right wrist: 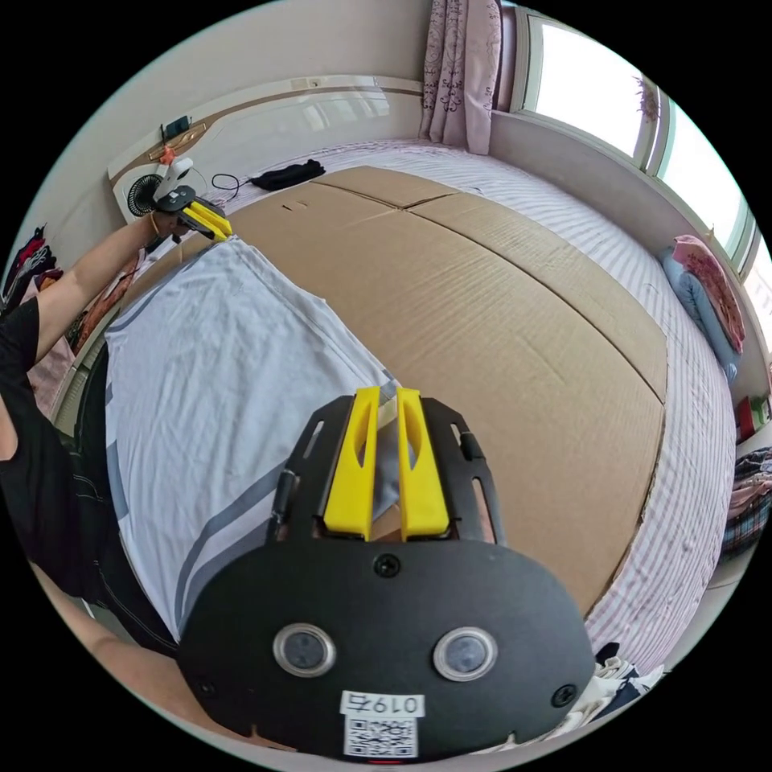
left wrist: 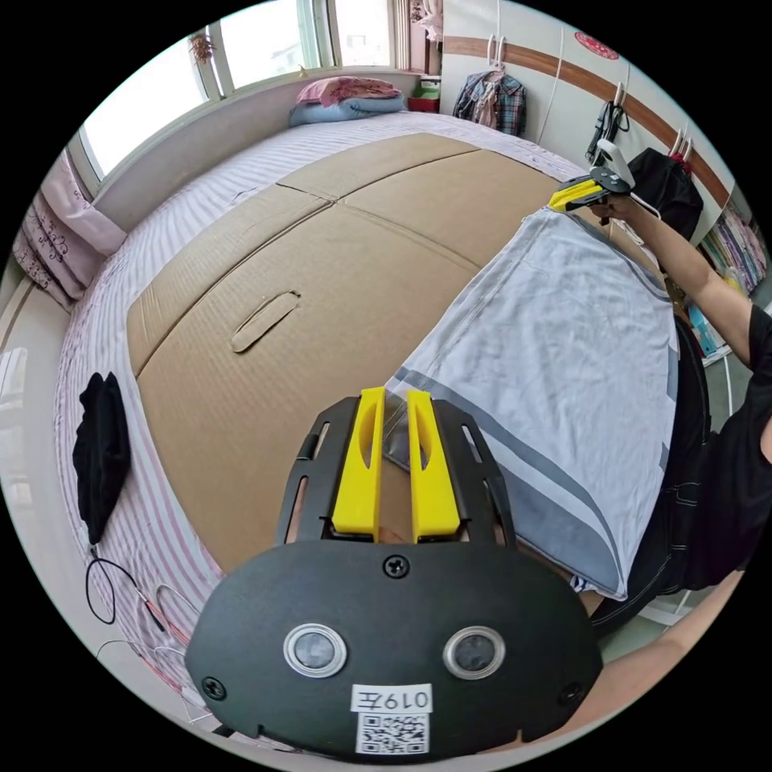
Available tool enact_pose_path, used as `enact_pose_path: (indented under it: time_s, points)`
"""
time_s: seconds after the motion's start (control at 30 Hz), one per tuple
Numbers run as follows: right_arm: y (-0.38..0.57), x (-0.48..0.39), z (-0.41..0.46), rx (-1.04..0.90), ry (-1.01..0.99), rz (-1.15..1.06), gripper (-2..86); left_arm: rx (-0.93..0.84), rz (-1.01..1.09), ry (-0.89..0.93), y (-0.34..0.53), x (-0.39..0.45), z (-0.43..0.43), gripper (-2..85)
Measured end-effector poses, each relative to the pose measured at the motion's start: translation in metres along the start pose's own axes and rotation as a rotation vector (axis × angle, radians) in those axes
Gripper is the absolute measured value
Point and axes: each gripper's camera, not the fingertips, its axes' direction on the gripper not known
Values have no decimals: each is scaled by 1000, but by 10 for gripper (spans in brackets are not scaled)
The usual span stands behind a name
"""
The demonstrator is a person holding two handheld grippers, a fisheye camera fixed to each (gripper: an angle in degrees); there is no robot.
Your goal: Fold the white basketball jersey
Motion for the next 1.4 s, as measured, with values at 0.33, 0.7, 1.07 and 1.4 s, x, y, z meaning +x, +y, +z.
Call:
enact_pose_path:
  time_s: [0.33, 0.7, 1.07, 1.4]
  points:
    - [13, 8, 15, -17, 25, 17, 46, -15, 5, -21, 3, 4, 1, 9]
    - [25, 16, 36, -17, 39, 28, 41, -49, -34, -72, 8, 13, 8, 9]
    - [38, 19, 64, -1, 60, 56, 37, 30, -68, -80, 32, 30, -14, 12]
    - [71, 48, 72, 49, 72, 220, 56, 66, -200, -40, 85, 39, -25, 49]
